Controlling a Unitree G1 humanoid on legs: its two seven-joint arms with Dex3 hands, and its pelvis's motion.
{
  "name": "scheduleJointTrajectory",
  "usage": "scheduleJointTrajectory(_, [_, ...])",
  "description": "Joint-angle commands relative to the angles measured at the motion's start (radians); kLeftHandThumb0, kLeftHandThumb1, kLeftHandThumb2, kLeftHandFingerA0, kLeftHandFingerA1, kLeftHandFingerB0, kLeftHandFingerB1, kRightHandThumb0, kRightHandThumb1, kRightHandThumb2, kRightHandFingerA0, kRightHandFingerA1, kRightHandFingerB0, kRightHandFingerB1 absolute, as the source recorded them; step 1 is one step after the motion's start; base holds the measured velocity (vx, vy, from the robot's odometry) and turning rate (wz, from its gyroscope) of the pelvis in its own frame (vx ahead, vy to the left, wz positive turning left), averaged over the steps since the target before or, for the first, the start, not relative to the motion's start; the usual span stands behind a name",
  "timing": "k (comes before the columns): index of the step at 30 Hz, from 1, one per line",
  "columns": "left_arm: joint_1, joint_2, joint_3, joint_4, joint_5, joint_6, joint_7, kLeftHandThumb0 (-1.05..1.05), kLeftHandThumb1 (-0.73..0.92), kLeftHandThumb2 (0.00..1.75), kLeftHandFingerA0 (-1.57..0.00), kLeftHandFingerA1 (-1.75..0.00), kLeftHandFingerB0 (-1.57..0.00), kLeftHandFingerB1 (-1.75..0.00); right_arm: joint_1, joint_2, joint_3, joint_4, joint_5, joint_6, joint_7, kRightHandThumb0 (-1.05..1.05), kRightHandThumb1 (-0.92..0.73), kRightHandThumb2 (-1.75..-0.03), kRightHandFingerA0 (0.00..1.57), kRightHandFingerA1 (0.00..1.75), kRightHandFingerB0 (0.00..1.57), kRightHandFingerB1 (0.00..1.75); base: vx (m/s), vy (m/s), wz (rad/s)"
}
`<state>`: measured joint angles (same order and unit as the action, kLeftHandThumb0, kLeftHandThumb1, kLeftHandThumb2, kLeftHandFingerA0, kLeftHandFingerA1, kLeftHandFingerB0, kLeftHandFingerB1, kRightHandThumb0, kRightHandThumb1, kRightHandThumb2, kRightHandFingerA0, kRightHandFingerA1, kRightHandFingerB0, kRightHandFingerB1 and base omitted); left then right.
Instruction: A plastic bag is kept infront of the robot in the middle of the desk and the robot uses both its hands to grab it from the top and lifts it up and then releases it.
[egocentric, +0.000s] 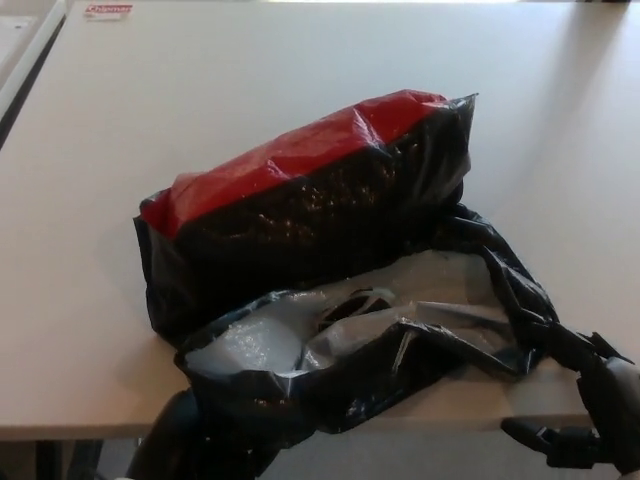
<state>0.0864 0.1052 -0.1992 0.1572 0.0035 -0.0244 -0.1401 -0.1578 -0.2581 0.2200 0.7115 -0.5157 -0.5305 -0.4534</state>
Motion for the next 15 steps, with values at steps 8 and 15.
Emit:
scheduleJointTrajectory(8, [0.013, 0.000, -0.036, -0.039, 0.040, 0.042, -0.020, -0.47, 0.55, 0.83, -0.97, -1.38, -0.63, -1.18, -0.118, 0.108, 0.084, -0.106, -0.010, 0.222, 0.185, -0.42, -0.70, -0.61, 0.79, 0.96, 0.71, 0.50, -0.01, -0.002, -0.22])
scheduleJointTrajectory(15, [0.006, -0.021, -0.064, -0.070, 0.057, 0.074, -0.011, -0.49, 0.57, 0.82, -0.87, -1.34, -0.62, -1.18, -0.199, 0.199, 0.144, -0.139, -0.004, 0.271, 0.225, -0.43, -0.72, -0.62, 0.77, 1.03, 0.70, 0.54, 0.00, -0.009, -0.30])
